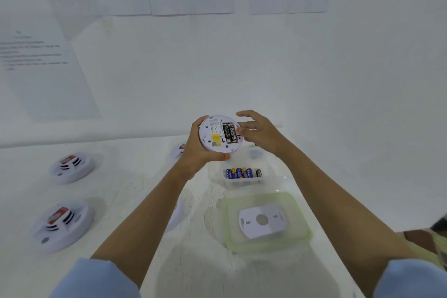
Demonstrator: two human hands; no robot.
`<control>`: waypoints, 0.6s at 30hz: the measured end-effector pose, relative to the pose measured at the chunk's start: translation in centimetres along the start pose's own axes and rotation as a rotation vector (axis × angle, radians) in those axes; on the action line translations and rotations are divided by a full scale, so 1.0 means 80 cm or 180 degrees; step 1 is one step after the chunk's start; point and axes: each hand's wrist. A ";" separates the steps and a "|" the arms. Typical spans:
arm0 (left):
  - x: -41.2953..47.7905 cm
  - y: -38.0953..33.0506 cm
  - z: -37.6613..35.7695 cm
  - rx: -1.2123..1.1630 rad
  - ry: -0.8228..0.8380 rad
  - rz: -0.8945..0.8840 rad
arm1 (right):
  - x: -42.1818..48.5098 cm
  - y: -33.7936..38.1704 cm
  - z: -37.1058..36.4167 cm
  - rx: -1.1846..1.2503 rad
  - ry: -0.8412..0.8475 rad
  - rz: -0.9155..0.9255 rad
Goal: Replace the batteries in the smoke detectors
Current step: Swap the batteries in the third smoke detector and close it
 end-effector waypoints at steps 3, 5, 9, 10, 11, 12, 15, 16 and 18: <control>-0.018 0.001 -0.001 0.0011 -0.0021 0.0075 | -0.019 0.000 0.016 -0.0038 0.0053 -0.0122; -0.029 0.002 -0.001 0.0047 -0.0014 0.0141 | -0.034 -0.001 0.029 -0.0440 0.0204 -0.0158; -0.047 -0.002 -0.010 0.0104 -0.0036 0.0200 | -0.070 -0.005 0.036 -0.1526 0.1363 -0.0383; -0.051 -0.004 -0.013 0.0091 -0.0052 0.0219 | -0.077 -0.009 0.031 -0.1715 0.1628 -0.0460; -0.056 -0.004 -0.015 0.0104 -0.0060 0.0233 | -0.084 -0.014 0.026 -0.1866 0.1833 -0.0532; -0.060 -0.005 -0.017 0.0153 -0.0064 0.0242 | -0.091 -0.020 0.020 -0.1998 0.1967 -0.0576; -0.072 -0.004 -0.025 0.0293 -0.0111 0.0241 | -0.110 -0.035 0.010 -0.2247 0.2001 -0.0487; -0.076 -0.004 -0.027 0.0318 -0.0148 0.0233 | -0.114 -0.037 0.009 -0.2284 0.1977 -0.0446; -0.083 -0.004 -0.033 0.0385 -0.0234 0.0226 | -0.121 -0.039 0.005 -0.2383 0.1980 -0.0398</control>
Point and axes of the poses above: each hand's wrist, its own x-axis towards the middle knuckle, its own z-axis out of the back of the hand, y = z × x, and after that the axes turned 5 degrees about z, right-handed
